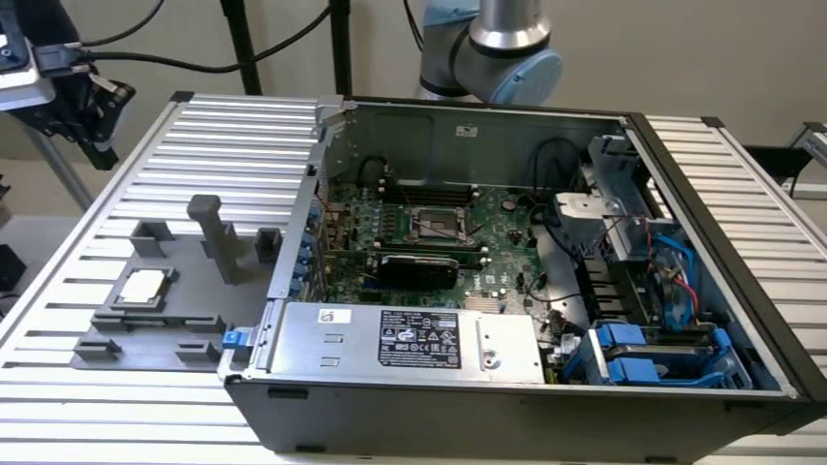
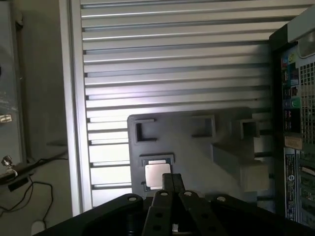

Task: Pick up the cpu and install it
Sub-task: 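Reach for the cpu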

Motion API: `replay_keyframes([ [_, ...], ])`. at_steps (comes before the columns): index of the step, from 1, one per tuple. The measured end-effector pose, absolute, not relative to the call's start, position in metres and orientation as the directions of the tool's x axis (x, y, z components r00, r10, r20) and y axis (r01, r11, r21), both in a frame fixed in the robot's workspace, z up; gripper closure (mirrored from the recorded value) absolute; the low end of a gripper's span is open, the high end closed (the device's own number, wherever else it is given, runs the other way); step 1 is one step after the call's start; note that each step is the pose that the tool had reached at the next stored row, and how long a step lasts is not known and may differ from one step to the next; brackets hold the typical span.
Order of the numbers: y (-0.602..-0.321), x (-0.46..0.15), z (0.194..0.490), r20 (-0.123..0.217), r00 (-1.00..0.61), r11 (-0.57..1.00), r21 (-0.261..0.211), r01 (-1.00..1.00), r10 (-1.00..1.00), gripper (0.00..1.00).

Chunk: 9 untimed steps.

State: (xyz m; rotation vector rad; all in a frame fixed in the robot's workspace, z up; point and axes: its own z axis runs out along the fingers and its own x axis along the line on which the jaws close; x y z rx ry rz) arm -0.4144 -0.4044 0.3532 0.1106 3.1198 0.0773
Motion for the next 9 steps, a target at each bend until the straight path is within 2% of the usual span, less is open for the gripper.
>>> replay_keyframes([
  [9, -0.407, -0.431, 0.352, -0.017, -0.997, 0.996, 0.050, 0.070, 0.071, 0.89],
])
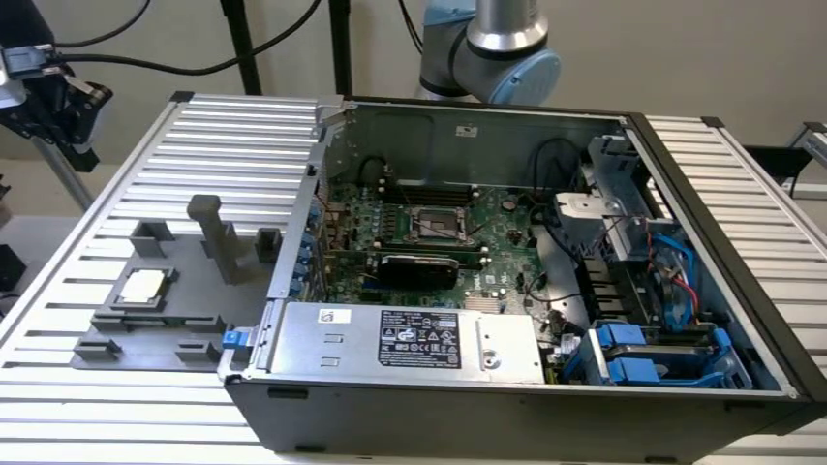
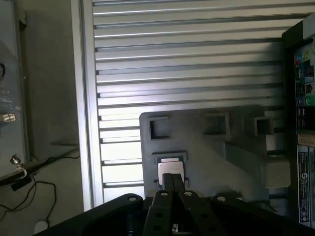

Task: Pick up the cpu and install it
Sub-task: 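Reach for the cpu, then pick up the cpu and move it towards the insertion slot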

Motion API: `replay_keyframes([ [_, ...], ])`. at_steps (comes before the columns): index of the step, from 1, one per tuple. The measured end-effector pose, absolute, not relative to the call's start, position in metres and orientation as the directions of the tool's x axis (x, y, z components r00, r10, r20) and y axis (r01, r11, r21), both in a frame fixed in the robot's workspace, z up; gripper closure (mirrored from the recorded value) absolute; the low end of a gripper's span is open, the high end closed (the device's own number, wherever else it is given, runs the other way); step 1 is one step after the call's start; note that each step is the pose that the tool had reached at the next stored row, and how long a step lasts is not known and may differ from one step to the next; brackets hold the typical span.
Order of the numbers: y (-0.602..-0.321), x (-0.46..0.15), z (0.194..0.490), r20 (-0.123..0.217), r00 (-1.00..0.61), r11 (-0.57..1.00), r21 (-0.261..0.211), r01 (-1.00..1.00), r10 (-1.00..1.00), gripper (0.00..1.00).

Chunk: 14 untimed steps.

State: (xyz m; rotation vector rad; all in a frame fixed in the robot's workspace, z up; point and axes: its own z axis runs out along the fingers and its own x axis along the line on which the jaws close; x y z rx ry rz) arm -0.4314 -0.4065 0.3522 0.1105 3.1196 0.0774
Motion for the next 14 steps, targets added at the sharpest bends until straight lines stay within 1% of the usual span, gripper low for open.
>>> replay_keyframes([
  [13, -0.4065, -0.4314, 0.3522, -0.017, -0.997, 0.996, 0.050, 0.070, 0.071, 0.89],
  [14, -0.4065, -0.4314, 0.3522, -0.017, -0.997, 0.996, 0.050, 0.070, 0.071, 0.88],
])
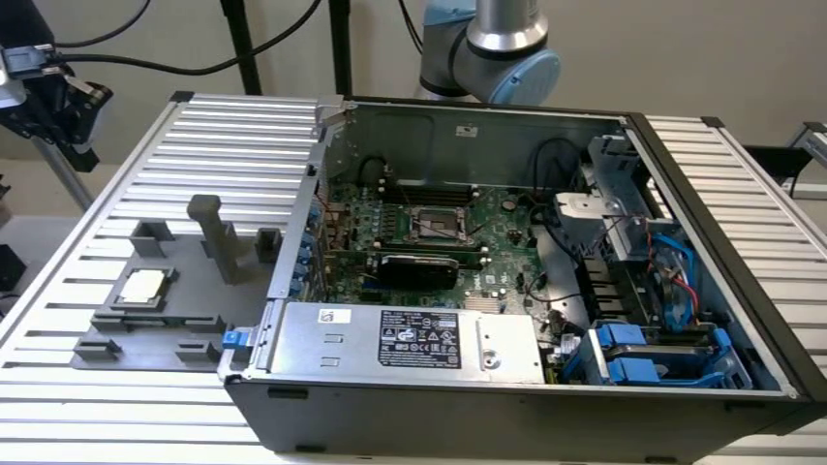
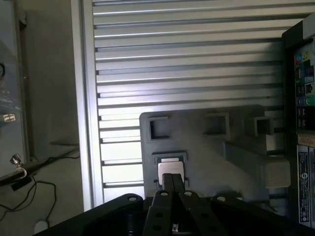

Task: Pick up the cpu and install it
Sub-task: 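Pick up the cpu and move it towards the insertion slot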

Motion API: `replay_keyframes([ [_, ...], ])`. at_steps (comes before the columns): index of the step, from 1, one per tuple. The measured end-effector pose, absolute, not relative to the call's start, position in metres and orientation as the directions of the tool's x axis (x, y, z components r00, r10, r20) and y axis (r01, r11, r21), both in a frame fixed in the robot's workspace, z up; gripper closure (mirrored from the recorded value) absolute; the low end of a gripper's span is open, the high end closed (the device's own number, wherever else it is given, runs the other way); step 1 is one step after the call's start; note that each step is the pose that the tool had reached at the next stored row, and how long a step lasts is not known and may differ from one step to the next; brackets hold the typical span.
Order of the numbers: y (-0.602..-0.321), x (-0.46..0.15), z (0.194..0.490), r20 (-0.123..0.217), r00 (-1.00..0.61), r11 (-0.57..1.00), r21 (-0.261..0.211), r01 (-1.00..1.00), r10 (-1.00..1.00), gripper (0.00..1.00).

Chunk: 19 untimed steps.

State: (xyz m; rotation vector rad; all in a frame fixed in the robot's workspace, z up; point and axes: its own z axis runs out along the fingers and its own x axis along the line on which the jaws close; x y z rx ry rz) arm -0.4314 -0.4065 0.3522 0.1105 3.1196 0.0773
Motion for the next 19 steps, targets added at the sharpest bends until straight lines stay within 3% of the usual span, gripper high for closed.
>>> replay_keyframes([
  [3, -0.406, -0.431, 0.352, -0.017, -0.997, 0.996, 0.050, 0.070, 0.071, 0.76],
  [4, -0.406, -0.431, 0.352, -0.017, -0.997, 0.996, 0.050, 0.070, 0.071, 0.76],
  [8, -0.407, -0.431, 0.352, -0.017, -0.997, 0.996, 0.050, 0.070, 0.071, 0.52],
  [11, -0.407, -0.431, 0.352, -0.017, -0.997, 0.996, 0.050, 0.070, 0.071, 0.47],
  [13, -0.407, -0.431, 0.351, -0.016, -0.997, 0.996, 0.050, 0.070, 0.071, 0.35],
  [19, -0.417, -0.427, 0.342, -0.016, -0.997, 0.996, 0.050, 0.070, 0.071, 0.35],
])
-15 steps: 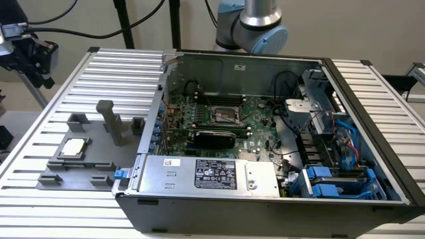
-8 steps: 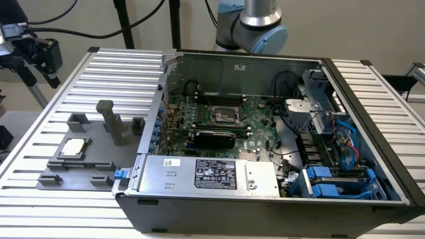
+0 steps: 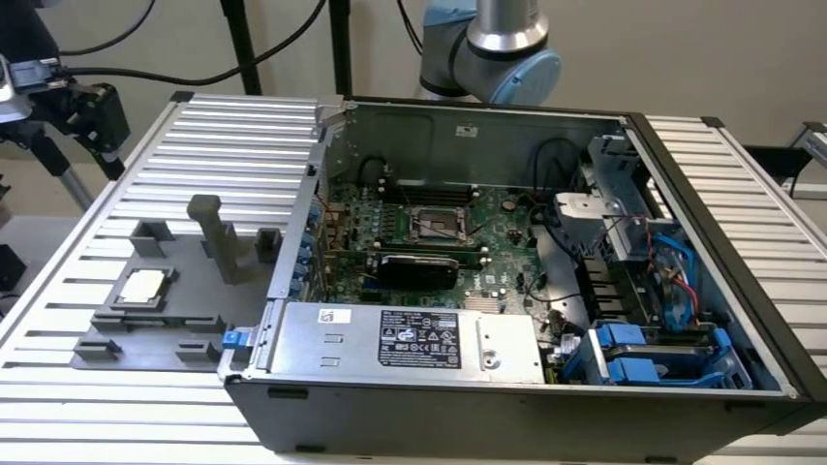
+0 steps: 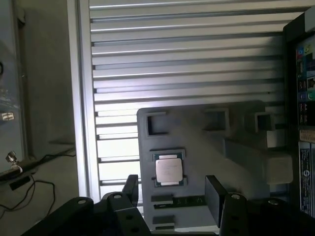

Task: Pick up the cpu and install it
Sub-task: 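Pick up the cpu and move it towards the insertion slot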

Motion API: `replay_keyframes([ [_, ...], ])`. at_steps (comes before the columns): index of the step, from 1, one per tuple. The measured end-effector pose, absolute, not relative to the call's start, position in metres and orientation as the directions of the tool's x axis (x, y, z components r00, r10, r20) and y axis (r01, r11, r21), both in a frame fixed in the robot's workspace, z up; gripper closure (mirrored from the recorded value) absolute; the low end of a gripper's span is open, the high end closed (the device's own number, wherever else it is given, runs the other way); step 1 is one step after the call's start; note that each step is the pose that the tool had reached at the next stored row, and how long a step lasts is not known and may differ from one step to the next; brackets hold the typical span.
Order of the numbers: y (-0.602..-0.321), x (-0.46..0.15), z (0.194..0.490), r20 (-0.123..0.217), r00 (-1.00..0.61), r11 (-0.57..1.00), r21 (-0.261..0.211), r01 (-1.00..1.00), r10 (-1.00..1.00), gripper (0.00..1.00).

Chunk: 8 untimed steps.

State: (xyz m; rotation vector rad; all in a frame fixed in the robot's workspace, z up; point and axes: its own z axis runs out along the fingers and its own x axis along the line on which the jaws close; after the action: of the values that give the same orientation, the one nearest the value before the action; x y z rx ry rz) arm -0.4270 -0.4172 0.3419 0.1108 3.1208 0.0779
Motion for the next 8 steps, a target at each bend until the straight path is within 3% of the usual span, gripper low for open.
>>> replay_keyframes([
  [8, -0.429, -0.420, 0.327, -0.016, -0.997, 0.996, 0.050, 0.070, 0.071, 0.35],
])
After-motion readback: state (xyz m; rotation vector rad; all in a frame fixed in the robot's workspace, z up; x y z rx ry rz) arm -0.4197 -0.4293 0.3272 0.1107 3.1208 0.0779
